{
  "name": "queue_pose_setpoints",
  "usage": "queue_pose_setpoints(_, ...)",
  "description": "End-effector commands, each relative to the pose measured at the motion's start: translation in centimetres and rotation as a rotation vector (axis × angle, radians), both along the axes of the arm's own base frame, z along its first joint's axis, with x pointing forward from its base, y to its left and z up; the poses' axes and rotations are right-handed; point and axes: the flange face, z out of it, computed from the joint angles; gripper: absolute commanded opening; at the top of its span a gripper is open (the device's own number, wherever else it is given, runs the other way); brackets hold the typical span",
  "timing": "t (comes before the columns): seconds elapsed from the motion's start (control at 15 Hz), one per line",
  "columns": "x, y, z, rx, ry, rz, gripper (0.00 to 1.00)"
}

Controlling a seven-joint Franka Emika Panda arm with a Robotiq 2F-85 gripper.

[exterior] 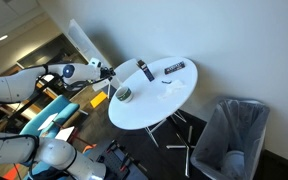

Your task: Pour the contents in the clear cup into the white and green mug

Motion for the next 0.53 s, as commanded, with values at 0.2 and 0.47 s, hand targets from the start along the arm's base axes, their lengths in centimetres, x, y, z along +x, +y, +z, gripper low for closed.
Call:
queue_pose_setpoints(0.2, -3.0, -0.3, 1.2, 0.012, -0.144, 0.035, 0.03)
queue_pose_setpoints(0.47, -4.5, -0.6, 2.1, 0.029, -0.221, 0.055, 0.03)
